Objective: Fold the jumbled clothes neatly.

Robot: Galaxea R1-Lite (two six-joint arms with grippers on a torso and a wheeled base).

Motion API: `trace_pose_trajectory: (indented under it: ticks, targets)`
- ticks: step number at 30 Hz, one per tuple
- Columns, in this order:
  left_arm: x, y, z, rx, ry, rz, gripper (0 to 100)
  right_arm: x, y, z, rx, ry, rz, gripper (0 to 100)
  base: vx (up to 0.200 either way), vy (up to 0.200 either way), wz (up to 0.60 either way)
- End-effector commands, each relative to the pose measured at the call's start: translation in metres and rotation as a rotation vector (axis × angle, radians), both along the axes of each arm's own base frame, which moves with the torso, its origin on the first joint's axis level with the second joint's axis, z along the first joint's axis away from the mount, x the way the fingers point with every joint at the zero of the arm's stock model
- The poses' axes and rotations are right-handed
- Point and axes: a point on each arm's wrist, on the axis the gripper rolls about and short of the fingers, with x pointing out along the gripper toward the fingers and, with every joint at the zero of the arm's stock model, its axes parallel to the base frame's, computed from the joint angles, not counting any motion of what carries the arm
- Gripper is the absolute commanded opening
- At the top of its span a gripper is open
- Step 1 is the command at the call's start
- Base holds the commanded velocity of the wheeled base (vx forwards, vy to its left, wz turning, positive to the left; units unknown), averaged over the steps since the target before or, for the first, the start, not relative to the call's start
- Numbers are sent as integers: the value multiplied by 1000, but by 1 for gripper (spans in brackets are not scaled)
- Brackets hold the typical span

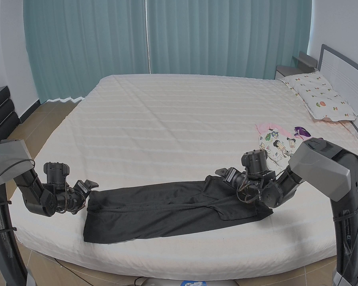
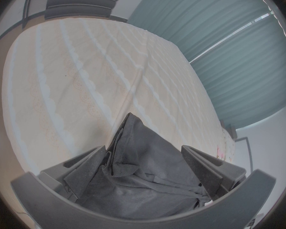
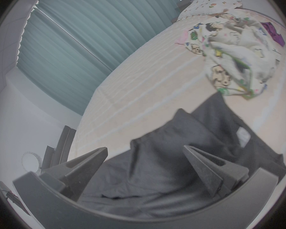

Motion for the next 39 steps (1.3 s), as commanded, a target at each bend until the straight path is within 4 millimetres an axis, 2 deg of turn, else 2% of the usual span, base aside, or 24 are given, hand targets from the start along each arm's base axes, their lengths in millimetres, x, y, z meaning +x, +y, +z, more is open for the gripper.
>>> trace_pose_trajectory:
  ticks: [1,5,12,20,31,39]
  targets:
    - [-10,-5,-7,87,30,-99,100,-43,-32,15,-9,13,-29,100,0,0,0]
    - [-6,-17,-10,122,24,-160,100,-52,-46,5,7,10,-58,100,0,0,0]
    - [-3,-20,-18,232,15,-270,100,-53,-58,2,29,-7,-70,100,0,0,0]
    - [3,-19,-19,410,52,-336,100,-58,-56,-4,20,10,-50,100,0,0,0]
    - [4,-28,-21,415,69,-371,100,-58,-55,-6,19,16,-46,100,0,0,0]
    - [6,-28,-35,412,102,-378,100,-60,-54,-7,22,22,-35,100,0,0,0]
